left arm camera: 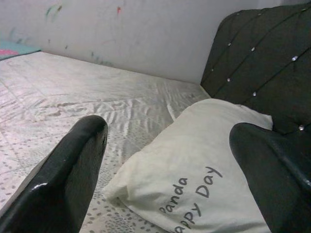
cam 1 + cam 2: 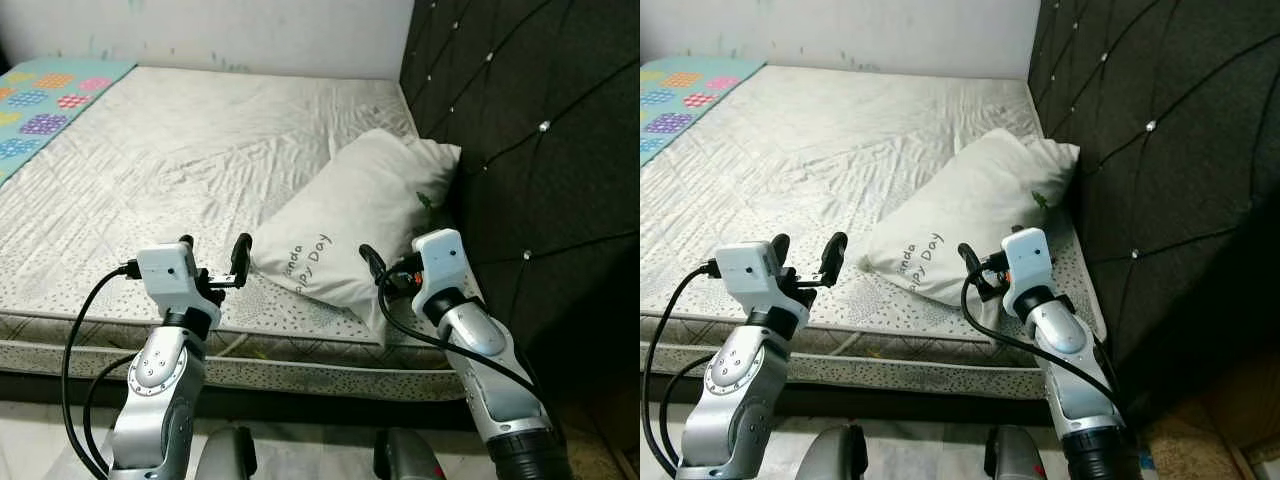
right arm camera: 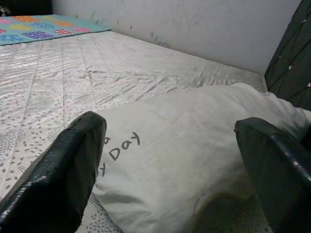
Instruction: Clean up the room
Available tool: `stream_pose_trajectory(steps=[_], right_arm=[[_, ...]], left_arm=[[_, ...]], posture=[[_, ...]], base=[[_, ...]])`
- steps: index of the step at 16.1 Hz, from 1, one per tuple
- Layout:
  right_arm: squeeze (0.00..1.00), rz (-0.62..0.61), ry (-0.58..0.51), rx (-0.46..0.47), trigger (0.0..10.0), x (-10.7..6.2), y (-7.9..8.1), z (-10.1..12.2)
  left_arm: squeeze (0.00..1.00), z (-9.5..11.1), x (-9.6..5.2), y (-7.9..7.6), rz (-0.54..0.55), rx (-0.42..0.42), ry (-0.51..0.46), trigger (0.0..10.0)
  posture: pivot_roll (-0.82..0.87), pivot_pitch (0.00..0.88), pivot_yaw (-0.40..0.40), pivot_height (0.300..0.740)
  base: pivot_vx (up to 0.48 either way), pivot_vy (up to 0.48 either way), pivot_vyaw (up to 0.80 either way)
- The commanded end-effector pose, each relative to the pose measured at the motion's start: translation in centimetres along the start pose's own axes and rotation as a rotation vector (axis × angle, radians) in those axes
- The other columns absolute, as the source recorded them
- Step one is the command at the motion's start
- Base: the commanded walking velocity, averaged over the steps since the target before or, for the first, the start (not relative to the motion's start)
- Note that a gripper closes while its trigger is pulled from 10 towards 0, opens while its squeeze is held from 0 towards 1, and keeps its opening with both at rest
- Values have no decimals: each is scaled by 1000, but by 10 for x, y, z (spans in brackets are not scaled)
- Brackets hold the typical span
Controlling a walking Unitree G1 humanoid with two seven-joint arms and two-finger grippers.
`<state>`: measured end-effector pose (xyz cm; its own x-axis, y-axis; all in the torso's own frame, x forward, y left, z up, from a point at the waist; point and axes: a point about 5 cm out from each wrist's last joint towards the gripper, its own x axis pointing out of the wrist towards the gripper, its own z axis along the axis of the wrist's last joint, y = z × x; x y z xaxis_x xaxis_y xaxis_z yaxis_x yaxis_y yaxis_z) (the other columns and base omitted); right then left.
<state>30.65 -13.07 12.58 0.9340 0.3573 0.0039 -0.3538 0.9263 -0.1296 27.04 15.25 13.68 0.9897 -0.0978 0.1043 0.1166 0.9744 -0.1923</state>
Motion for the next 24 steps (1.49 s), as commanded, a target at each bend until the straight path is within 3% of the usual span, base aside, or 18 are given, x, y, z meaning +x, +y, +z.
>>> stream_pose_trajectory(steps=[1, 9, 19, 24], right_arm=[[0, -15, 2, 3, 10000, 1, -4, 0], [0, -9, -15, -20, 10000, 3, -5, 2], [0, -19, -9, -4, 10000, 1, -6, 0], [0, -15, -9, 3, 10000, 1, -5, -1]], left_arm=[[0, -2, 2, -2, -12, 0, 9, 10000], [0, -1, 3, -4, -22, -5, 1, 10000], [0, 0, 3, -5, -41, -8, -10, 10000], [0, -2, 5, -3, -21, 1, 7, 10000]], posture=[[-164, 0, -30, 618], [-165, 0, -30, 618], [-168, 0, -27, 618], [-169, 0, -25, 618]], base=[[0, 0, 0], [0, 0, 0], [339, 0, 0], [0, 0, 0]])
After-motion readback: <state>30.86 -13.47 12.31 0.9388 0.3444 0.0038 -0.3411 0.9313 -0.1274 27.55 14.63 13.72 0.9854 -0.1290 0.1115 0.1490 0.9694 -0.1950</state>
